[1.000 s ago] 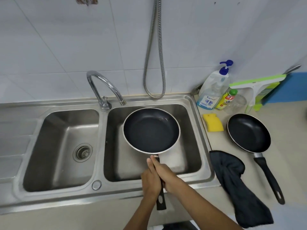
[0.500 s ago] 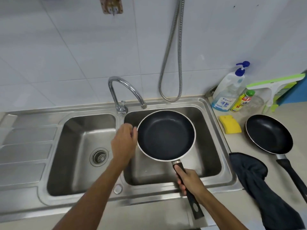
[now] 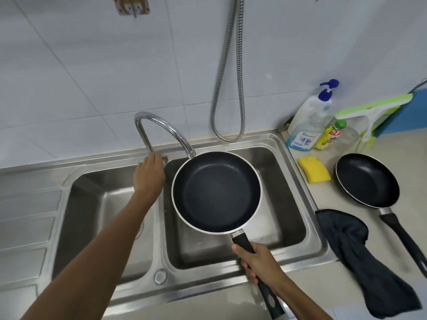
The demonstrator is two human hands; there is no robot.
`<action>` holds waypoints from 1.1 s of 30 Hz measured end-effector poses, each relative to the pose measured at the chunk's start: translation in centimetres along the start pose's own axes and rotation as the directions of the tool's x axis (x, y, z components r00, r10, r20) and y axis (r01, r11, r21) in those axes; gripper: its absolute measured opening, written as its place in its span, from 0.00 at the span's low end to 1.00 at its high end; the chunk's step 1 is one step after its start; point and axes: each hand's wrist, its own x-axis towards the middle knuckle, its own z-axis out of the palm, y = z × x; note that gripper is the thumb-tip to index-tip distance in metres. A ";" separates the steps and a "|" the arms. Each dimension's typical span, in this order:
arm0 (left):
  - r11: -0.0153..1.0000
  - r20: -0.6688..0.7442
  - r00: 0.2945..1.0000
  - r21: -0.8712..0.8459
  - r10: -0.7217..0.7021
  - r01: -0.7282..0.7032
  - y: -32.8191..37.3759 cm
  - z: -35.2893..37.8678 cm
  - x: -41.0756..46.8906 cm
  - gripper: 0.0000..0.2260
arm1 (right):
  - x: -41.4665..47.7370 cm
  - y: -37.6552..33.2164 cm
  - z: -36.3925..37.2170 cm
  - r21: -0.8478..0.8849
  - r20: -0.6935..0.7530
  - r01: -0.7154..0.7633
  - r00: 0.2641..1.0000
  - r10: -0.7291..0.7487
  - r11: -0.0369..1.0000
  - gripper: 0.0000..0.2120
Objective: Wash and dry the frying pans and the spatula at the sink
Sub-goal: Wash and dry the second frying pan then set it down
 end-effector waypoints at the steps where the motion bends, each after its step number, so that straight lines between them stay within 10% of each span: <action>1: 1.000 -0.015 1.000 -0.018 -0.004 0.004 0.1 0.1 -1.1 0.12 | 0.1 -0.1 0.1 -0.003 0.004 -0.002 1.000 0.002 1.000 0.19; 11: 1.000 0.289 0.957 0.005 -0.015 0.014 -1.4 3.6 -5.4 0.26 | 1.0 0.1 -0.2 -0.073 0.060 -0.021 0.998 0.025 0.997 0.19; 33: 0.999 0.331 0.943 -0.026 -0.026 0.037 -1.2 3.6 -5.5 0.30 | 1.2 0.2 -0.7 0.008 0.085 -0.028 0.996 0.027 1.000 0.18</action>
